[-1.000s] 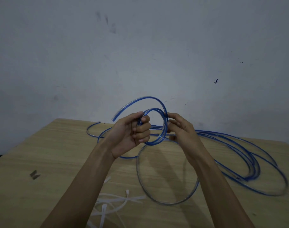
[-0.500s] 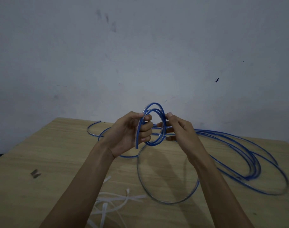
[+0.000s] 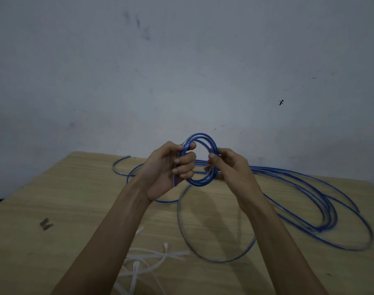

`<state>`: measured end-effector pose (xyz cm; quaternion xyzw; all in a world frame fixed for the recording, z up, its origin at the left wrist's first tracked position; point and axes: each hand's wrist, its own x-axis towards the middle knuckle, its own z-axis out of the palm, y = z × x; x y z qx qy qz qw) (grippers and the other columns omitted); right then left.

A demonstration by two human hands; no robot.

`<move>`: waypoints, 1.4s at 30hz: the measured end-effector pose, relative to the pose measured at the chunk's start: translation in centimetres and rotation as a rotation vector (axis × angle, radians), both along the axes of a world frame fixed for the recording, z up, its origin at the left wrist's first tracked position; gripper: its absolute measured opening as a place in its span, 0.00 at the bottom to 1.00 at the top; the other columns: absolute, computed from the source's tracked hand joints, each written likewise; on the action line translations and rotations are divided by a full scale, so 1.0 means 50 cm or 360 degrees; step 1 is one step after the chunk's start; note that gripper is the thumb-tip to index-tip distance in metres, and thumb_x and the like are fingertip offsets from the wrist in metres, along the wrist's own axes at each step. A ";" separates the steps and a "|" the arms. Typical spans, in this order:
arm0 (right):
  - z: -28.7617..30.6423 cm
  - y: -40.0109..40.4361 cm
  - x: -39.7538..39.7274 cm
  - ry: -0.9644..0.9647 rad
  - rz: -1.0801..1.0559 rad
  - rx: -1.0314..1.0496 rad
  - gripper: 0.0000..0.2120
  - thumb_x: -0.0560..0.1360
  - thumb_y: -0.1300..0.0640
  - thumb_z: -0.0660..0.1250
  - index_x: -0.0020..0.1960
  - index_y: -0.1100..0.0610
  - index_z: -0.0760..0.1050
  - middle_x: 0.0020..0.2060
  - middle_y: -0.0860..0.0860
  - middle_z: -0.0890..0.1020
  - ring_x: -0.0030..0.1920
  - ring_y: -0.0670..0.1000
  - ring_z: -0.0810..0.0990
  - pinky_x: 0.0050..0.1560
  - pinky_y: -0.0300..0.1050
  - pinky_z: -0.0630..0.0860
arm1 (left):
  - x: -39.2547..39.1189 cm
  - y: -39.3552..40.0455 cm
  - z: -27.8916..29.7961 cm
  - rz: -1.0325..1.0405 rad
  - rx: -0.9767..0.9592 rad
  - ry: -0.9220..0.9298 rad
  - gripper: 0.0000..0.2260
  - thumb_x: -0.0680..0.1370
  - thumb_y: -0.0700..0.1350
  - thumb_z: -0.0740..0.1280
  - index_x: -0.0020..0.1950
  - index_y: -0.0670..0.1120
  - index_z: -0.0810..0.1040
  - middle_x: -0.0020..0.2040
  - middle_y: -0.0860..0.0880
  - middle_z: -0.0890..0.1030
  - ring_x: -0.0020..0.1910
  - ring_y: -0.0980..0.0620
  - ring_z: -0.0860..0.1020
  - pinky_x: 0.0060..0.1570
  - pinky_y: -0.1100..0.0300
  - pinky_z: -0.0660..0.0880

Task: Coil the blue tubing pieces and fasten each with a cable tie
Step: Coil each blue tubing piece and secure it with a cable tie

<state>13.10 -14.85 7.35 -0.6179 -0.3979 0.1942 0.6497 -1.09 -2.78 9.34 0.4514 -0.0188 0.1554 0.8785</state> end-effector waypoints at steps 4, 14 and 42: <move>0.008 -0.001 -0.011 0.0044 0.0017 0.0031 0.15 0.82 0.46 0.62 0.57 0.56 0.78 0.48 0.55 0.84 0.44 0.49 0.86 0.46 0.42 0.82 | 0.007 0.005 -0.005 0.0143 0.0107 0.0120 0.13 0.83 0.52 0.57 0.43 0.46 0.72 0.28 0.54 0.57 0.25 0.56 0.52 0.26 0.63 0.57; 0.003 0.008 -0.034 -0.0362 -0.0067 -0.0007 0.14 0.84 0.45 0.59 0.58 0.54 0.76 0.36 0.53 0.77 0.29 0.51 0.78 0.37 0.53 0.80 | 0.011 -0.007 -0.002 0.0443 0.0739 0.0511 0.21 0.85 0.57 0.53 0.36 0.48 0.62 0.29 0.50 0.56 0.22 0.55 0.58 0.23 0.62 0.52; -0.028 0.022 -0.049 -0.1107 -0.0188 -0.0097 0.20 0.83 0.44 0.57 0.74 0.47 0.70 0.41 0.44 0.78 0.39 0.43 0.76 0.44 0.39 0.74 | 0.042 -0.020 -0.027 0.1326 0.0897 0.0621 0.16 0.83 0.46 0.62 0.36 0.45 0.66 0.24 0.53 0.63 0.22 0.54 0.60 0.25 0.59 0.60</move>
